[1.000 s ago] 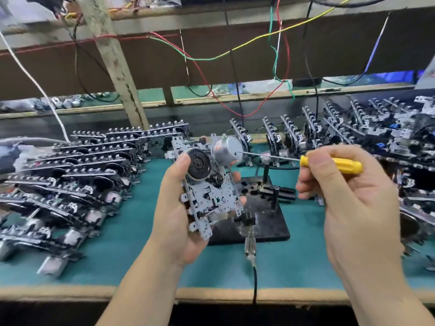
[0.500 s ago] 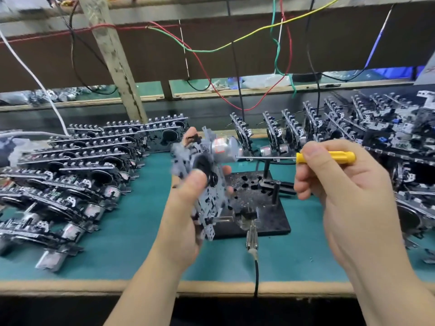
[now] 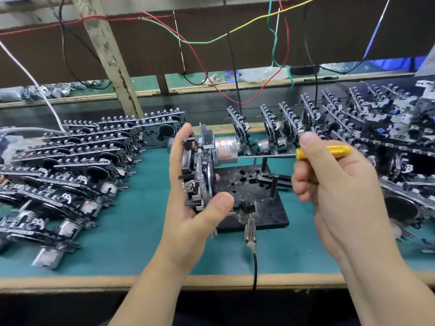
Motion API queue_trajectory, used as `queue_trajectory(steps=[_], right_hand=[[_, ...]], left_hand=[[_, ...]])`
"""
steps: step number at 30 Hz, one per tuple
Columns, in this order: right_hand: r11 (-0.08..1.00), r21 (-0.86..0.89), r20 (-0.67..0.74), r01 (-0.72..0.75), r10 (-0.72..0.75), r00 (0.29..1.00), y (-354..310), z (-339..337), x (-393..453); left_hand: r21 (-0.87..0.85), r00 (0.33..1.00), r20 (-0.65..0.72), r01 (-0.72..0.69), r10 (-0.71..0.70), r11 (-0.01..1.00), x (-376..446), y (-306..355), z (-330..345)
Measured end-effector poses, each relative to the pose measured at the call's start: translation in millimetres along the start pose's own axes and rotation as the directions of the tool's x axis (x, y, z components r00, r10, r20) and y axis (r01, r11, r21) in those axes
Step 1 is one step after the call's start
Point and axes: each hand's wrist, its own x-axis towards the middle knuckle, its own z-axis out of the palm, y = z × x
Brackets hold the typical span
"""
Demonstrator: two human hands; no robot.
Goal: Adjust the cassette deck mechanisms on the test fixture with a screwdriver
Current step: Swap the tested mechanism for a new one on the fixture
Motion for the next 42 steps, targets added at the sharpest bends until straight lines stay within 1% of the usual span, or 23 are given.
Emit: queue_trajectory(steps=[2,3,5,9,13,18,24,28,33,42], right_hand=[[1.0,-0.005,0.016,0.004,-0.004,1.0,-0.9,-0.5,2.3],[1.0,-0.018,0.031,0.014,-0.013,0.999,-1.5,-0.9,4.0],[0.998,-0.047,0.069,0.032,-0.029,0.997,-2.7,-1.4,8.2],[0.998,-0.052,0.163,0.03,-0.022,0.986,-5.2,-2.3,16.1],[0.995,-0.086,0.212,0.056,-0.036,0.976,-5.8,-3.6,19.8],[0.994,-0.096,0.247,0.057,-0.032,0.968,-5.4,-6.3,23.6],[0.995,-0.071,0.281,0.067,-0.045,0.959,-0.5,-9.9,23.0],[0.986,-0.102,0.293,0.132,-0.097,0.951,-1.1,-14.7,25.0],[0.966,-0.124,0.332,0.226,-0.174,0.927,-0.5,-18.6,24.7],[0.959,-0.136,0.363,0.25,-0.187,0.913,2.2,-21.4,24.3]], left_hand=[[-0.123,0.983,-0.011,0.182,-0.185,0.976,0.1,3.7,0.1],[-0.151,0.971,-0.015,0.235,-0.24,0.96,0.8,5.4,0.1],[-0.174,0.958,-0.02,0.277,-0.285,0.945,2.7,6.8,0.3],[-0.303,0.956,0.036,0.287,-0.29,0.909,7.3,6.5,-1.5],[-0.304,0.952,0.019,0.296,-0.305,0.906,10.7,12.0,-1.6],[-0.33,0.937,0.084,0.348,-0.34,0.877,12.9,13.1,-6.9],[-0.306,0.934,0.08,0.356,-0.348,0.883,13.2,15.7,-5.5],[-0.29,0.924,0.09,0.38,-0.371,0.878,13.8,17.2,-6.6],[-0.302,0.926,0.113,0.377,-0.36,0.875,12.2,17.2,-7.1],[-0.323,0.92,0.13,0.391,-0.369,0.862,12.3,16.0,-9.4]])
